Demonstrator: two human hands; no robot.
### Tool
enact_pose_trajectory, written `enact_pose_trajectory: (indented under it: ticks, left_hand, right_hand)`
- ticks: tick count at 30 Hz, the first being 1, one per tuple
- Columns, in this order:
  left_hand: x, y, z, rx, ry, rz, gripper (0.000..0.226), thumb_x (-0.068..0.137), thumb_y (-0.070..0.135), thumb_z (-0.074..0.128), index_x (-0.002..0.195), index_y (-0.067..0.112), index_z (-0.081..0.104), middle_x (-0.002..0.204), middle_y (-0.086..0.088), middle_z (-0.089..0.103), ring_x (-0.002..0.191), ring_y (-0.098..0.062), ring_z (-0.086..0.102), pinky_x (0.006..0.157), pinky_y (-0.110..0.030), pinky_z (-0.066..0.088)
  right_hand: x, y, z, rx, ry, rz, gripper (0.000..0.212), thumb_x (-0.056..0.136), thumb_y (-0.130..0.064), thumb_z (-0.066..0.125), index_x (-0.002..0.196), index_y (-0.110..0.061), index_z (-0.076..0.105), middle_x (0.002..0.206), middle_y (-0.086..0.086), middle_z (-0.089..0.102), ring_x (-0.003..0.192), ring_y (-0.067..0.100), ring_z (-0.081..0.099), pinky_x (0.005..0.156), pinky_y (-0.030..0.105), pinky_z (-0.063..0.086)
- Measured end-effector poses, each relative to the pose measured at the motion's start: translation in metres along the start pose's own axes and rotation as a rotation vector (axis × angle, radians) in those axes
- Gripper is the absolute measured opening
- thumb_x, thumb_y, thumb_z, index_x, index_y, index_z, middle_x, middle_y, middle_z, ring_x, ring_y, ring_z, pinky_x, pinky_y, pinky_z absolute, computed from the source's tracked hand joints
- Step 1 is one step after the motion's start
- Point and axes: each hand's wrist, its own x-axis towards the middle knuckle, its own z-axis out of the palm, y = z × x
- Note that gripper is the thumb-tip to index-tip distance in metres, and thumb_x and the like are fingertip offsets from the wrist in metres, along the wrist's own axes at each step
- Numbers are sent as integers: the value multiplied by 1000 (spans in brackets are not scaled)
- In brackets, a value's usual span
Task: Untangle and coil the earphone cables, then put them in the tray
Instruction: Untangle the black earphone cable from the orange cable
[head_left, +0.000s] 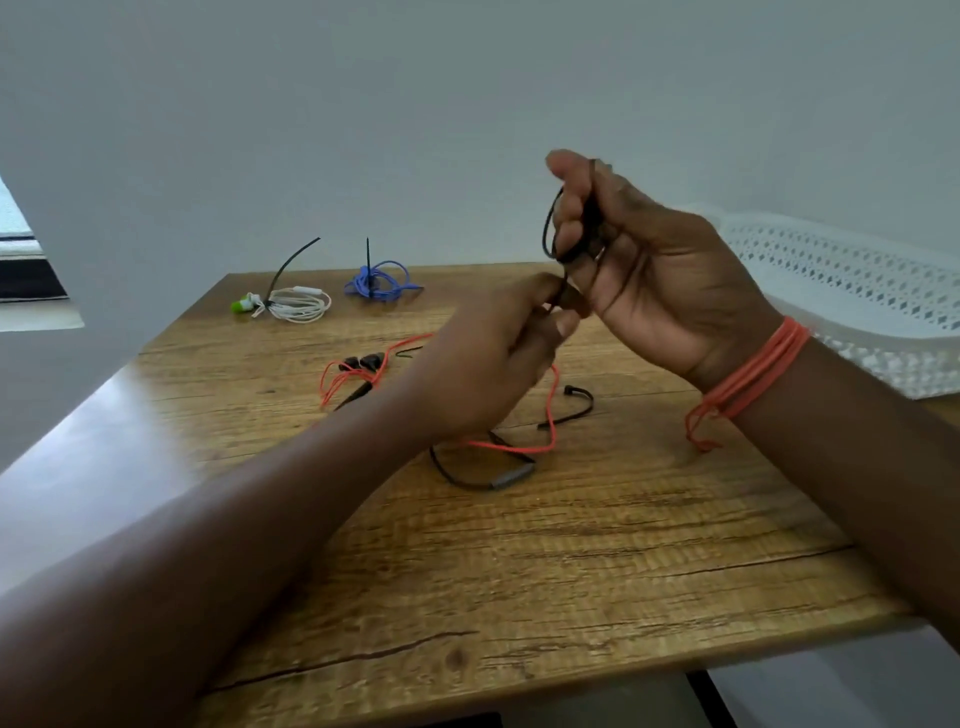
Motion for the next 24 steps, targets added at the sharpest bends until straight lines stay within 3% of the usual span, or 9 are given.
enact_pose_trajectory:
  ticks: [4,7,9,11,13,15,19,21,24]
  left_hand:
    - [0,2,0,206,-85,21,19,101,29,46,109,25,63,66,10,58,57,-2,51,58,-28,42]
    - [1,1,-9,337,-15,37,22,99,37,43,105,30,64,81,7,66,72,-12,59,68,-38,51]
    - [3,-1,-17,382,57,22,23,98,41,44,104,31,64,78,5,65,70,-16,59,67,-41,52]
    - [4,-5,-26,406,121,-13,22,97,44,46,103,33,64,70,5,61,63,-12,54,63,-38,50]
    - [6,-11,-35,415,193,-49,24,96,47,49,96,29,65,62,7,55,58,-8,49,57,-34,44]
    - [5,-16,-40,411,259,-95,32,96,50,48,86,24,64,55,7,50,53,-5,46,53,-29,32]
    - [2,-14,-36,372,340,-122,39,98,49,44,76,22,61,47,10,49,47,-2,44,51,-29,23]
    - [3,-10,-29,338,331,-95,35,99,43,39,76,22,57,50,8,48,49,-6,44,52,-31,26]
    - [3,-8,-17,309,225,-78,25,94,36,39,91,18,56,58,6,48,56,-20,46,55,-41,43]
  right_hand:
    - [1,2,-14,-297,233,-167,22,97,-3,52,117,3,54,96,9,68,88,17,69,84,23,53]
    - [0,8,-21,-943,372,-312,22,92,-4,61,114,-2,62,90,8,72,81,14,72,78,24,56]
    - [0,11,-21,-1281,309,-314,18,92,-8,62,109,-6,67,87,-1,71,76,5,70,73,19,55]
    - [-1,14,-18,-1424,231,-234,15,95,-15,58,94,-7,70,78,-3,69,69,4,67,69,21,56]
    - [-2,15,-14,-1490,160,-140,35,99,-29,52,78,-7,69,62,-1,64,57,8,61,63,26,52]
    - [-4,14,-11,-1386,68,-15,46,101,-37,45,77,-6,69,54,0,55,50,11,51,59,26,45]
    - [-6,7,-4,-704,-67,230,43,104,-30,37,80,-4,62,54,-1,40,50,12,34,50,21,29]
    - [-4,5,-2,-366,-106,311,40,104,-30,33,84,-7,60,54,-5,41,47,6,35,47,17,27]
    - [1,6,3,-59,-61,238,36,102,-26,35,94,-3,61,60,-5,51,50,3,44,47,13,37]
